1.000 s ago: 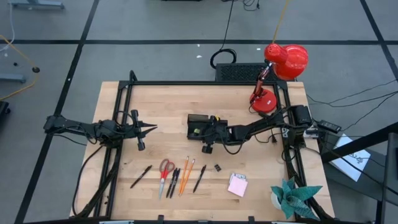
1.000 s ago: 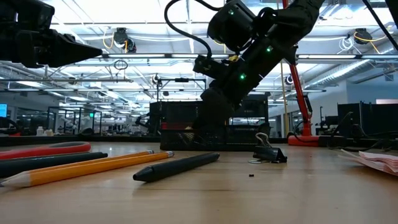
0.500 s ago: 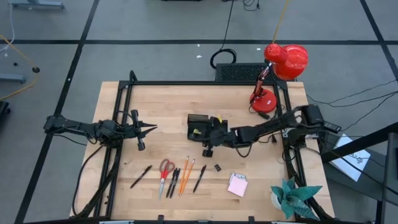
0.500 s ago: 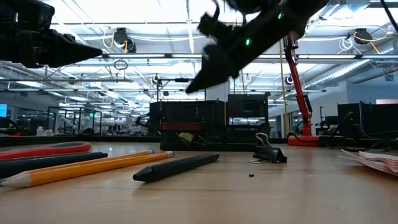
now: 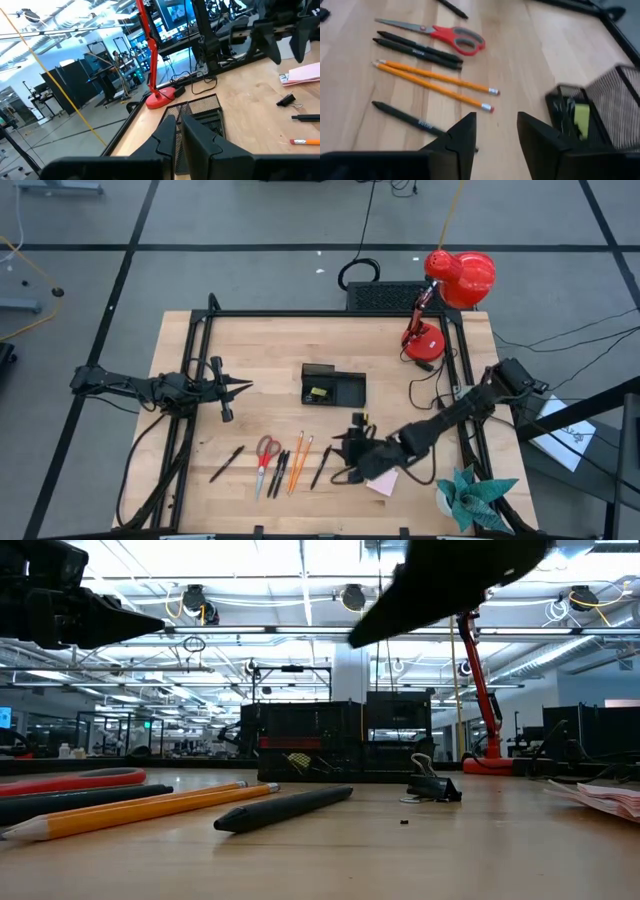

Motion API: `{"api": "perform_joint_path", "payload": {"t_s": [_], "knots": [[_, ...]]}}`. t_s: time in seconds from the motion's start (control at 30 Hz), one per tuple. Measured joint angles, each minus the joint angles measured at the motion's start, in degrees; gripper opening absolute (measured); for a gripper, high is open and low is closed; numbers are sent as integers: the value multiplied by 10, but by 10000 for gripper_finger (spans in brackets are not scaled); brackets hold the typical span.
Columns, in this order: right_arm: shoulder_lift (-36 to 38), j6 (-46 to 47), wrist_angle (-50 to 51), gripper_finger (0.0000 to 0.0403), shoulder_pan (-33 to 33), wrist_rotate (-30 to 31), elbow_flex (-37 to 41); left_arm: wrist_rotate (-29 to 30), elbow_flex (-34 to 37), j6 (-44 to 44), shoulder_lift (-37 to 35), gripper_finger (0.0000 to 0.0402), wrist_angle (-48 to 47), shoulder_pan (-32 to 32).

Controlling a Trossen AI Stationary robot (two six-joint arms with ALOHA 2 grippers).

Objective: Pick and place office supplies into organizer
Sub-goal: Put the binder clip into the desk organizer

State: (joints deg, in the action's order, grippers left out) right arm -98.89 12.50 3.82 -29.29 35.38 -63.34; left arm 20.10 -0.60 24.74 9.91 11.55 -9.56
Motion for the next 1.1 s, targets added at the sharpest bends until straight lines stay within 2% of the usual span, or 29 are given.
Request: {"api": "perform_joint_path", "payload": {"t_s": [0.13,0.3,0.47,0.87,1.1], "knots": [[-2,72,43,156,-16,6,0,0,0,-1,0,35,0,0],[-30,153,49,168,-11,-4,0,0,0,-15,0,35,0,0],[-59,187,67,169,-11,-27,0,0,0,-14,0,35,-3,0],[-62,275,132,169,-16,-35,0,0,0,-11,0,35,-8,0],[-62,284,131,169,-16,-47,2,0,0,-10,0,35,-8,0]]}}
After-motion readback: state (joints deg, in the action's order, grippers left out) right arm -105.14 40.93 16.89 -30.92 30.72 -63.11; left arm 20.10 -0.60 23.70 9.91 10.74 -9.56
